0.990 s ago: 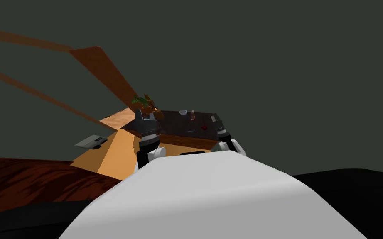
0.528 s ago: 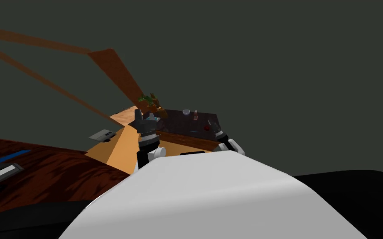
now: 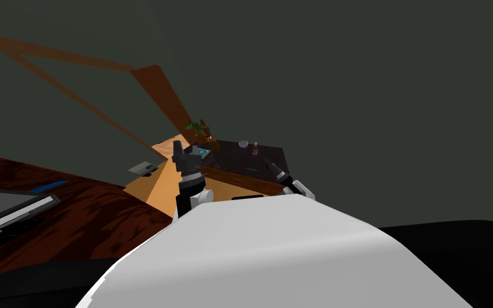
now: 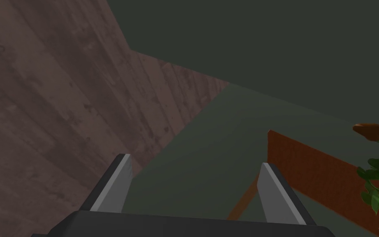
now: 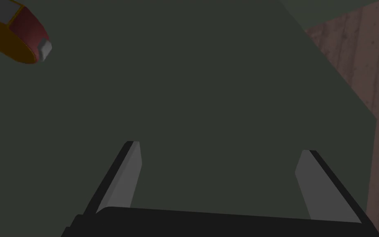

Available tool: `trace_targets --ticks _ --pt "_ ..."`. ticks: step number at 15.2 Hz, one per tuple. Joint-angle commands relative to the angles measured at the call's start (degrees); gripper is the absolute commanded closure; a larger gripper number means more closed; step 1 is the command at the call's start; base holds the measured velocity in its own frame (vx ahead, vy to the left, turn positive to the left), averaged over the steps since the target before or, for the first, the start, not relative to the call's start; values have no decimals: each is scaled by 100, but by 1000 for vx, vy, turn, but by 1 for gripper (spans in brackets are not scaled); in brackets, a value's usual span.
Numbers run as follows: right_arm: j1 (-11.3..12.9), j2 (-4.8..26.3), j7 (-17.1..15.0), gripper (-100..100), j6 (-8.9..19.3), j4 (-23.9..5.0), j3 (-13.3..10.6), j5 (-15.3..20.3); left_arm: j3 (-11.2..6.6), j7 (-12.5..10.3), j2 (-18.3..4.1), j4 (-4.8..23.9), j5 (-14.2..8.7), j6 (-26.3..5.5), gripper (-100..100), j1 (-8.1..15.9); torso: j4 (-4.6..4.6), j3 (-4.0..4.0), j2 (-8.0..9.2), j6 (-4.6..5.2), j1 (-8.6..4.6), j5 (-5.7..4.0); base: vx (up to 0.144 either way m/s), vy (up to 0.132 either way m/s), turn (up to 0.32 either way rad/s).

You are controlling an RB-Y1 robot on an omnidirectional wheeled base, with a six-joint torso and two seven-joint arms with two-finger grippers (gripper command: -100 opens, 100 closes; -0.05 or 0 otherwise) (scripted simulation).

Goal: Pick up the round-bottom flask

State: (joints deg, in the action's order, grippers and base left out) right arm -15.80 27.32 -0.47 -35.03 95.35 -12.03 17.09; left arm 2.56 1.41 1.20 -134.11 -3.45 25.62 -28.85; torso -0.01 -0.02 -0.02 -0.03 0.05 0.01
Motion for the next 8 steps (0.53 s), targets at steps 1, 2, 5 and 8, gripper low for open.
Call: trace_targets --ticks 1,2,5,8 --pt "89 108 83 -100 -29 -286 -126 112 0 0 0 0 0 0 0 0 0 0 0 0 0 0 4 15 189" --pt "89 108 83 -100 -29 -373 -126 112 0 0 0 0 0 0 0 0 0 0 0 1 1 0 3 9 70" --pt "192 300 165 -100 -79 -689 -280 253 0 0 0 0 0 0 0 0 0 0 0 1 1 0 3 14 119" --pt "298 490 249 -100 -130 -1035 -435 397 0 0 0 0 0 0 0 0 0 0 0 0 -1 0 3 10 104"
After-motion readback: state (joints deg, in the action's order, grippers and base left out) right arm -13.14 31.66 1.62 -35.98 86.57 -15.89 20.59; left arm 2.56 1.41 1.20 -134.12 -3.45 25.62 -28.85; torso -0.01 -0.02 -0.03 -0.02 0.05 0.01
